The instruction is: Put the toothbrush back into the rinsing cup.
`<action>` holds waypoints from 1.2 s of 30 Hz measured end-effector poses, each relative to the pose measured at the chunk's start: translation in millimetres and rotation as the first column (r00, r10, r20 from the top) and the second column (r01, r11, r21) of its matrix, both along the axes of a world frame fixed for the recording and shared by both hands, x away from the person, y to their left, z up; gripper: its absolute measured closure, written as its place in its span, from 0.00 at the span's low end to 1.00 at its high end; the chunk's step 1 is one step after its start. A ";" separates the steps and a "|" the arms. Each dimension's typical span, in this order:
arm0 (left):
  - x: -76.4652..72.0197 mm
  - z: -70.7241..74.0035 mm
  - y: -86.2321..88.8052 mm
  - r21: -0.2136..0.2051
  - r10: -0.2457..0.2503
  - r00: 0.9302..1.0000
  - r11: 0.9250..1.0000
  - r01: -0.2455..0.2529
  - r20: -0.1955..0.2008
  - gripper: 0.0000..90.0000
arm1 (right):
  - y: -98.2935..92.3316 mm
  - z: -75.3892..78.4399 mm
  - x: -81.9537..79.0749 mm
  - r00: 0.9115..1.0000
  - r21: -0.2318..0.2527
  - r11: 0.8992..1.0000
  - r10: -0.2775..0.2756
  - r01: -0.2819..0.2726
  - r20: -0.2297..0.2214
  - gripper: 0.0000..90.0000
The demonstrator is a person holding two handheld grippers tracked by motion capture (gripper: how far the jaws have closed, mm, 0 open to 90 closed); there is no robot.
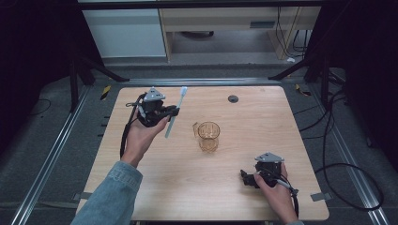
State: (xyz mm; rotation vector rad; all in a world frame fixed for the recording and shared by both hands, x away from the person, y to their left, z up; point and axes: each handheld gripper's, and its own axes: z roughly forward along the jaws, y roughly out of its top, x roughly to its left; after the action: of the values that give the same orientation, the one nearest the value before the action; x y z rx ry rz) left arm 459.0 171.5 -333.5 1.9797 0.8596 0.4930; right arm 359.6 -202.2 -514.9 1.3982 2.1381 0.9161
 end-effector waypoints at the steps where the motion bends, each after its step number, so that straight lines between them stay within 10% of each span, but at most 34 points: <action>1: -0.1 0.1 -0.4 -0.007 0.000 1.000 1.000 0.000 0.005 0.88 | 0.0 0.0 0.0 1.000 0.000 1.000 0.000 0.000 0.000 0.00; 36: -5.0 -10.7 -18.4 -0.206 -0.048 0.974 0.974 0.095 0.221 0.88 | 0.2 -0.2 0.0 1.000 0.000 1.000 0.004 -0.004 0.000 0.00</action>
State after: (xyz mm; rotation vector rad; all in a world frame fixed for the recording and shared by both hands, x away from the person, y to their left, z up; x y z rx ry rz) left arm 453.9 153.1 -344.2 1.7171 0.6737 0.5373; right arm 359.5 -202.0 -515.0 1.3938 2.1414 0.9175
